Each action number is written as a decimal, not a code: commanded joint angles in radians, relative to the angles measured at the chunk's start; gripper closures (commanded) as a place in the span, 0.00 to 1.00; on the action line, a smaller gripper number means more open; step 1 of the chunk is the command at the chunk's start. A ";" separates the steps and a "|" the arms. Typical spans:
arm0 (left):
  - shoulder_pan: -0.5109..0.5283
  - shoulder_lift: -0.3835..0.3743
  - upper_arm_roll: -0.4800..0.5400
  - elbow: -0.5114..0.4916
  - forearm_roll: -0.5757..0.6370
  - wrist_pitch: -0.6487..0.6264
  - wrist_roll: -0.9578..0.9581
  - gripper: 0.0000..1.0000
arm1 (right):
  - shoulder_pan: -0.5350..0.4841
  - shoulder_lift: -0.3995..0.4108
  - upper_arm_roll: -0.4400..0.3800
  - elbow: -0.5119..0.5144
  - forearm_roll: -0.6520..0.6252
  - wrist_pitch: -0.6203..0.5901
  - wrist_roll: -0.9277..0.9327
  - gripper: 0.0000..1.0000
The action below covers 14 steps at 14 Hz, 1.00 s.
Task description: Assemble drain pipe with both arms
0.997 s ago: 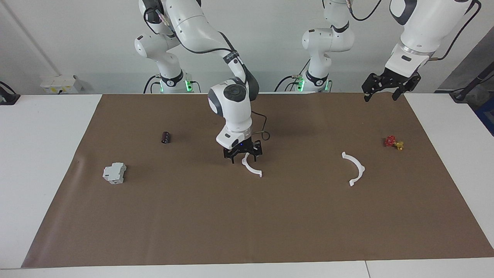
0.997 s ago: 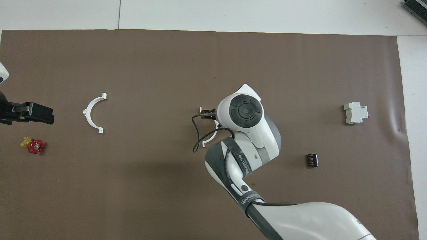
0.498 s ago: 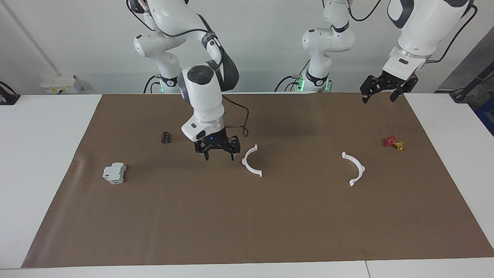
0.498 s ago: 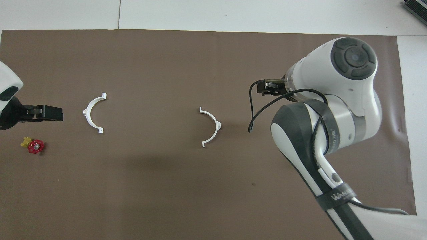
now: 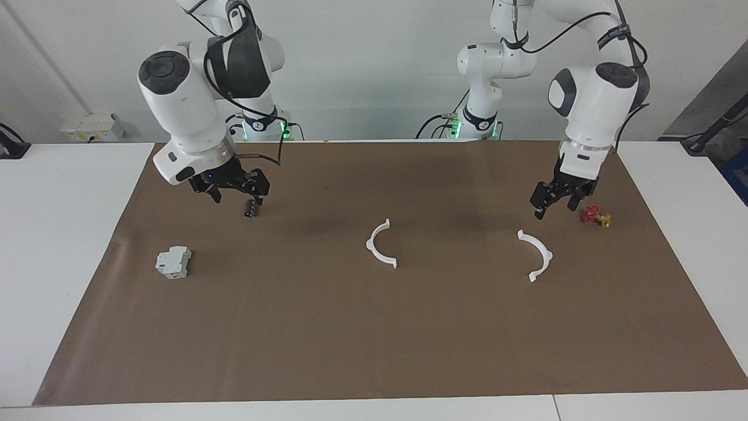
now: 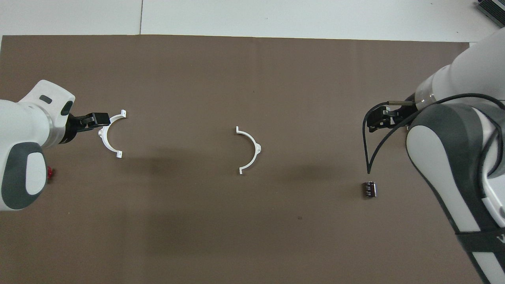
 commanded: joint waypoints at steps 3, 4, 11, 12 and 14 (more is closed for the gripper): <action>0.034 0.039 0.006 -0.134 -0.014 0.160 0.011 0.00 | -0.120 -0.094 0.012 -0.144 -0.021 0.000 -0.163 0.00; 0.057 0.057 0.005 -0.162 -0.014 0.211 0.011 0.00 | -0.148 -0.107 0.012 -0.165 -0.029 0.000 -0.201 0.00; 0.049 0.137 0.005 -0.168 -0.014 0.300 -0.031 0.00 | -0.241 -0.121 0.012 -0.179 -0.139 0.123 -0.422 0.00; 0.049 0.138 0.005 -0.168 -0.014 0.306 -0.029 0.00 | -0.246 -0.115 0.014 -0.147 -0.136 0.128 -0.418 0.00; 0.051 0.151 0.005 -0.168 -0.014 0.316 -0.026 0.00 | -0.238 -0.105 0.015 -0.092 -0.124 0.109 -0.383 0.00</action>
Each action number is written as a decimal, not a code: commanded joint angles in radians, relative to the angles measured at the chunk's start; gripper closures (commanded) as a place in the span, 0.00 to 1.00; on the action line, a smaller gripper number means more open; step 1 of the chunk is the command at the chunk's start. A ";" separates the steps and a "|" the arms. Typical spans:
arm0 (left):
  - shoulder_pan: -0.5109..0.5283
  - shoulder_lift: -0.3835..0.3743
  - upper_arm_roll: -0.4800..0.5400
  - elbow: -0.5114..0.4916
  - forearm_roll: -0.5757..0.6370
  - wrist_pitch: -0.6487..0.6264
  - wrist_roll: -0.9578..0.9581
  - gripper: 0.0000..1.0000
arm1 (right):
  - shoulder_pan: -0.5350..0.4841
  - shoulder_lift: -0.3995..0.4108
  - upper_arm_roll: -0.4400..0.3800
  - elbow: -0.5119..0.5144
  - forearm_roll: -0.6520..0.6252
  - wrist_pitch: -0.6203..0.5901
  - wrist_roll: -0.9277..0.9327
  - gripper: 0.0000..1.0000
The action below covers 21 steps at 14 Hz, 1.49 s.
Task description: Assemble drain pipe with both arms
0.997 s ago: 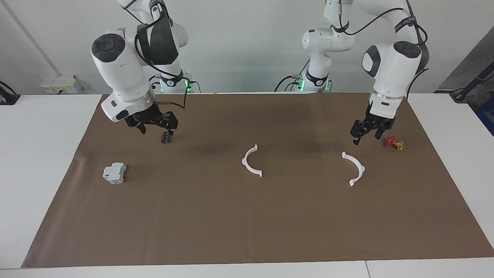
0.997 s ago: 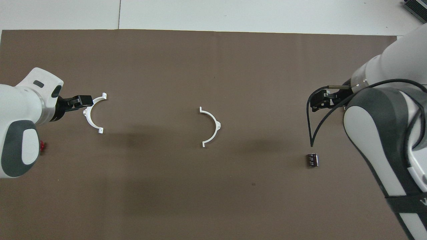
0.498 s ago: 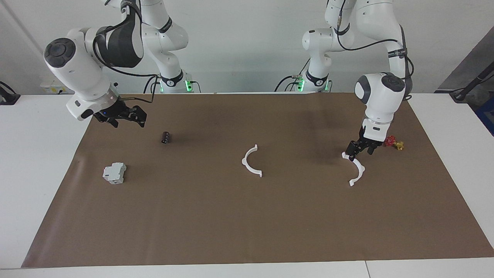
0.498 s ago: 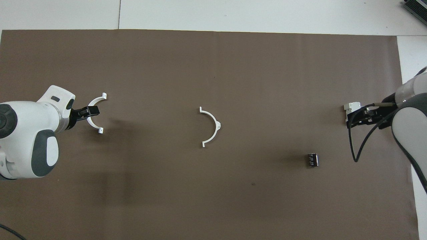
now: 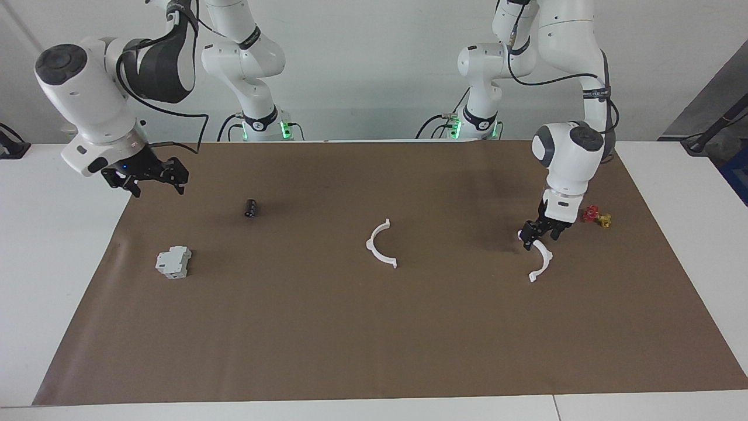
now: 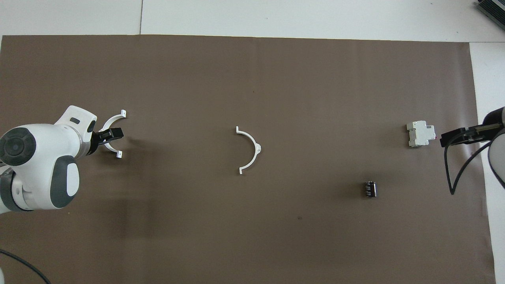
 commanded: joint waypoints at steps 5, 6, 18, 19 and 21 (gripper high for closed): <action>-0.005 0.025 0.002 -0.003 -0.014 0.029 -0.010 0.30 | 0.052 0.024 0.027 0.235 -0.005 -0.193 0.181 0.00; -0.005 0.025 0.002 -0.004 -0.014 0.029 0.000 0.42 | 0.053 0.024 0.029 0.235 -0.004 -0.190 0.183 0.00; -0.143 0.017 -0.001 0.092 -0.014 -0.061 -0.230 0.94 | 0.001 -0.014 0.052 0.195 0.013 -0.192 0.164 0.00; -0.179 0.017 0.001 0.130 -0.014 -0.096 -0.309 0.94 | -0.016 -0.015 0.082 0.195 0.015 -0.198 0.167 0.00; -0.268 0.026 0.002 0.194 -0.013 -0.158 -0.515 0.94 | -0.036 -0.019 0.089 0.206 0.015 -0.224 0.166 0.00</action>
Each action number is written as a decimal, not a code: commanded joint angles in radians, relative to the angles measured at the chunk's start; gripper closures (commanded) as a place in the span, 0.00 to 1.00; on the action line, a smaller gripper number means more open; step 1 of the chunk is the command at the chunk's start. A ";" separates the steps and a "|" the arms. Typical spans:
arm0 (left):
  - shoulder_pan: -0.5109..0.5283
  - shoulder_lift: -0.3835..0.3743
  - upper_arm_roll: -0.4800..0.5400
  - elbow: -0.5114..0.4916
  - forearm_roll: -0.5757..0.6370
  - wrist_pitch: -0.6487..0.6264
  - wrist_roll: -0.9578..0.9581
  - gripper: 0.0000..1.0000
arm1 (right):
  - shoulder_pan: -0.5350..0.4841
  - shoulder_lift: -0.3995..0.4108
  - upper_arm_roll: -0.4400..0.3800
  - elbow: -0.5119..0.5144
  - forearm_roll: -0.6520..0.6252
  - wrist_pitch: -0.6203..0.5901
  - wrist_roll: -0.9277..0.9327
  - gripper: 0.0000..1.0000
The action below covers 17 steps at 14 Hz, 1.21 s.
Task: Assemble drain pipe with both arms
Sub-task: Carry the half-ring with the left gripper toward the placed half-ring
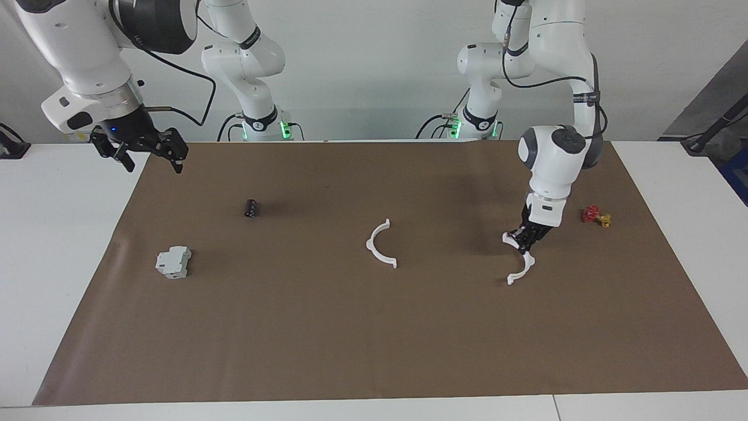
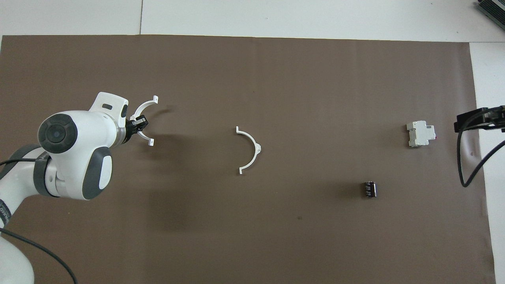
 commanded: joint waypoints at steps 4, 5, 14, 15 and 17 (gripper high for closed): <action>-0.228 -0.004 0.019 0.058 0.002 -0.141 -0.366 0.94 | 0.002 -0.018 0.012 -0.003 0.012 -0.055 0.002 0.00; -0.262 -0.007 0.020 0.055 0.010 -0.141 -0.464 0.94 | 0.016 -0.018 -0.002 -0.003 0.012 -0.057 0.005 0.00; -0.462 0.055 0.017 0.009 0.111 -0.086 -0.724 0.94 | 0.026 -0.024 -0.003 0.003 0.053 -0.081 0.029 0.00; -0.466 0.057 0.017 -0.003 0.115 -0.083 -0.724 0.94 | 0.026 -0.026 -0.005 0.006 0.078 -0.089 0.051 0.00; -0.462 0.058 0.019 -0.011 0.122 -0.057 -0.724 0.94 | 0.026 -0.028 -0.005 0.007 0.071 -0.091 0.051 0.00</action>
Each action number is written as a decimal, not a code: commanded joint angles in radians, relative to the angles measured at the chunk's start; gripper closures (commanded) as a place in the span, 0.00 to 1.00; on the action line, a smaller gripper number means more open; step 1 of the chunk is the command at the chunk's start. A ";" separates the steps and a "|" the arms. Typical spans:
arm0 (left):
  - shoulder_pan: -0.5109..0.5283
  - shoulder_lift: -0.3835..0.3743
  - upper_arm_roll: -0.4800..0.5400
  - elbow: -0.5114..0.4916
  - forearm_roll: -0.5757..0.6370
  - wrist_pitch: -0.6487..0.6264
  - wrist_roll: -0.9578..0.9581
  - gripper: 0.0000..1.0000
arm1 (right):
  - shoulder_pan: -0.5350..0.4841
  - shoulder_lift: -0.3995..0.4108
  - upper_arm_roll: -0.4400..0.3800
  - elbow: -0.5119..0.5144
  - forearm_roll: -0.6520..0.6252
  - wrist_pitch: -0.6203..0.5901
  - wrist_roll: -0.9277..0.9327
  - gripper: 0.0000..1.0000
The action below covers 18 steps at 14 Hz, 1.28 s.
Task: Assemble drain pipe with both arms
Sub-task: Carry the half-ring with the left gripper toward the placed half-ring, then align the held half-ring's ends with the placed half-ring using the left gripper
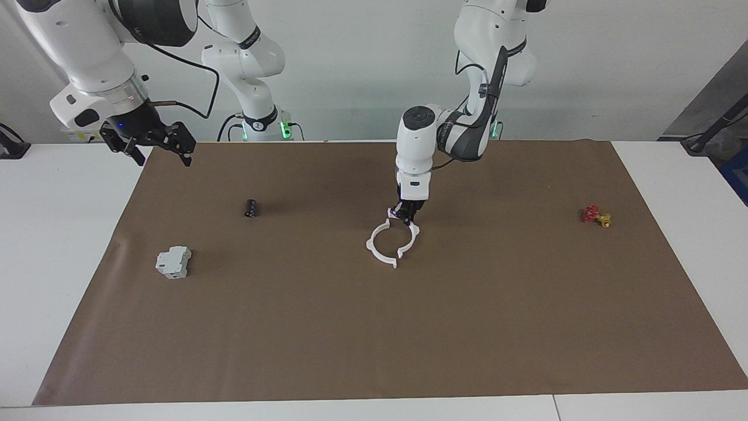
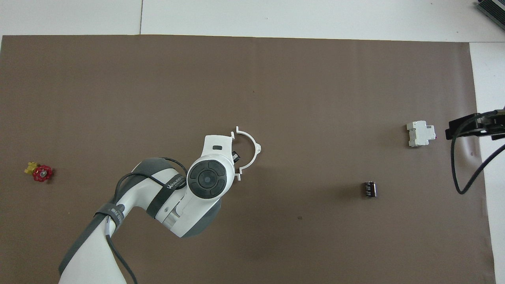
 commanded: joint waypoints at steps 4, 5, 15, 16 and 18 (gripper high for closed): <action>0.005 0.009 0.020 -0.015 0.032 0.063 -0.013 0.94 | 0.094 -0.013 -0.070 0.031 0.011 -0.051 0.021 0.00; 0.006 0.013 0.021 -0.010 0.032 0.064 -0.012 0.94 | 0.082 -0.013 -0.082 0.031 0.017 -0.050 0.021 0.00; 0.017 0.019 0.023 -0.001 0.080 0.066 -0.013 0.94 | 0.051 -0.046 -0.063 -0.027 0.026 -0.040 0.021 0.00; 0.017 0.019 0.023 0.004 0.081 0.064 -0.015 0.94 | 0.056 -0.046 -0.063 -0.029 0.026 -0.039 0.021 0.00; 0.012 0.026 0.024 0.014 0.082 0.049 -0.041 0.94 | 0.061 -0.046 -0.064 -0.029 0.018 -0.034 0.021 0.00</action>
